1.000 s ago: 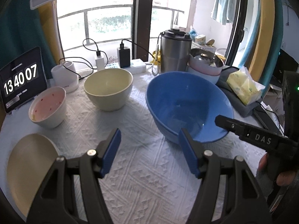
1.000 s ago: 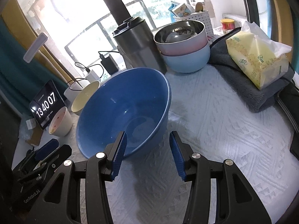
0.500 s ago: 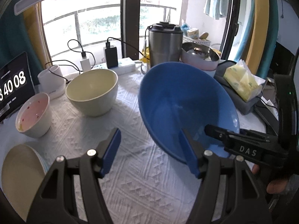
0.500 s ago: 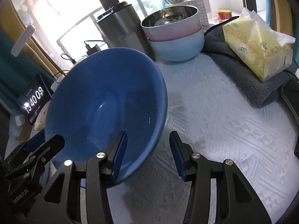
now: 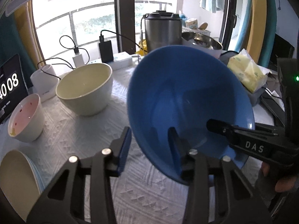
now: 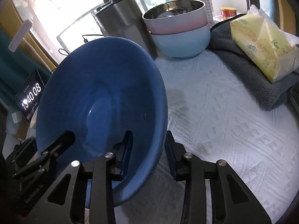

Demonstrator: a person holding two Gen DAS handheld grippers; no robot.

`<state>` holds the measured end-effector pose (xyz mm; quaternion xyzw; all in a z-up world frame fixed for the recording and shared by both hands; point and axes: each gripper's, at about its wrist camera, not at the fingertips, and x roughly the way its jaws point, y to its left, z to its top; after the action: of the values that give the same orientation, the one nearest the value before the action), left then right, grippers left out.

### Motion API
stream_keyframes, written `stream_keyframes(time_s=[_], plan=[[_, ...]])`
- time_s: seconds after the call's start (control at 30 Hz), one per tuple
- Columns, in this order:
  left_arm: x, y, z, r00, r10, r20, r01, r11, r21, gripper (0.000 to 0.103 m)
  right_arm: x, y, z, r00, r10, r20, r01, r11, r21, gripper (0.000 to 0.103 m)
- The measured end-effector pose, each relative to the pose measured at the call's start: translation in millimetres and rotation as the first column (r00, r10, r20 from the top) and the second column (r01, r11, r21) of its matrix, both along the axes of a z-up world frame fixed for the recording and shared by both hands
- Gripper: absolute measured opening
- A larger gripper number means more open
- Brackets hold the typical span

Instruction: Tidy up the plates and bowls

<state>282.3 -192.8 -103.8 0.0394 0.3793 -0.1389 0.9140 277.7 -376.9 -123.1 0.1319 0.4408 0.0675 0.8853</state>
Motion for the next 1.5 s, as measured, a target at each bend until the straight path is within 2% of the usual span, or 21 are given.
stream_keyframes(time_s=[0.07, 0.23, 0.83, 1.5], plan=[[0, 0, 0, 1.000, -0.008, -0.001, 0.008, 1.000, -0.002, 0.032, 1, 3, 1, 1.000, 0.006, 0.002, -0.006, 1.000, -0.004, 0.033], [-5, 3, 2, 1.000, -0.014, 0.007, 0.014, 1.000, -0.010, 0.026, -2, 11, 5, 1.000, 0.024, 0.011, -0.023, 1.000, -0.016, 0.029], [-31, 33, 20, 0.999, 0.012, 0.030, -0.011, 0.999, -0.044, 0.025, -17, 39, 26, 0.999, 0.042, 0.034, -0.040, 0.998, -0.050, 0.029], [-70, 79, 31, 0.997, 0.058, 0.053, -0.054, 0.996, -0.066, 0.025, -51, 82, 41, 0.995, 0.087, 0.050, -0.084, 0.994, -0.070, 0.029]])
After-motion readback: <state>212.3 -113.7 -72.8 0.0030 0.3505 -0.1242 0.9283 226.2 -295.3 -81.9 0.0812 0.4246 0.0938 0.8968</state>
